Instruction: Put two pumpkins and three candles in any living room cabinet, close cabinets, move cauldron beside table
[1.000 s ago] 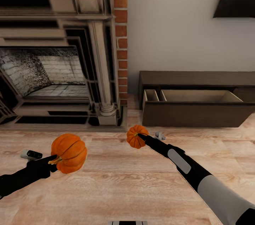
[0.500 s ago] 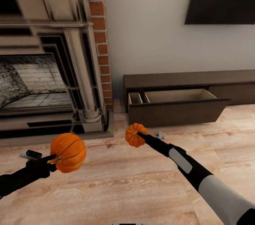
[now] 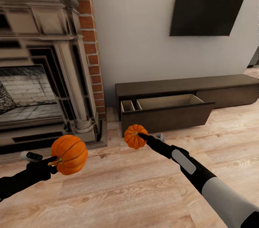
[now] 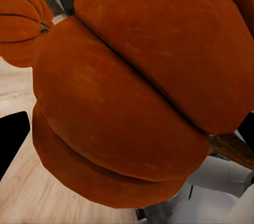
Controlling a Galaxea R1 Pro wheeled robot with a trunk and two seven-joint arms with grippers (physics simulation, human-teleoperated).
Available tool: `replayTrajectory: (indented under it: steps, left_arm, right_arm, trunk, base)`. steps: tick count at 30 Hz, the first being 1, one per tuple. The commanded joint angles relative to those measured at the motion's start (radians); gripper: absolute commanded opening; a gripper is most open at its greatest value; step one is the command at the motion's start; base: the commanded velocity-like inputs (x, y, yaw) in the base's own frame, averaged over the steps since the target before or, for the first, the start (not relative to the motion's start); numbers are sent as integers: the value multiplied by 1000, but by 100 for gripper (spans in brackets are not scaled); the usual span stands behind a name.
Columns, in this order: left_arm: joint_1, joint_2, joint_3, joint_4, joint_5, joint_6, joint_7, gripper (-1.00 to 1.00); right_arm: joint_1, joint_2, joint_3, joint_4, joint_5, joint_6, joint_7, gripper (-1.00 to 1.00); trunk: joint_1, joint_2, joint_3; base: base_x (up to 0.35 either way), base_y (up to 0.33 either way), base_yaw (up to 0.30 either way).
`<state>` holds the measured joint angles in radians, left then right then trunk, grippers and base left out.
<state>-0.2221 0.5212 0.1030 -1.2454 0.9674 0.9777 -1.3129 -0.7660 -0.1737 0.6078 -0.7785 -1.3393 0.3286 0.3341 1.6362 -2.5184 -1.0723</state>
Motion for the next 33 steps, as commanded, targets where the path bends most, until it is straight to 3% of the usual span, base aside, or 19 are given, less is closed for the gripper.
replayTrajectory:
  steps: [1,5,13,20,33]
  left_arm:
    - [0,0,0,0,2,7,1,-100]
    - [0,0,0,0,1,6,1,-100]
    - [0,0,0,0,-1,6,2,-100]
    - [-1,0,-1,0,-2,6,2,-100]
    - [-1,0,-1,0,-3,5,3,-100]
  right_arm:
    - [-1,-1,0,0,-16,10,5,-100]
    - [-1,-2,-16,-1,-111,61,13,-100]
    - [-1,-4,-20,1,-213,105,14,-100]
    - [-1,-12,-20,1,-240,106,14,-100]
    - [1,-12,-19,4,-241,104,14,-100]
  trunk:
    - [-1,0,3]
    - [-2,1,19]
    - [-6,3,49]
    - [-9,4,77]
    - [-15,7,127]
  base:
    - [0,0,-14]
    - [0,0,-4]
    - [0,0,0]
    - [0,0,0]
    - [0,0,0]
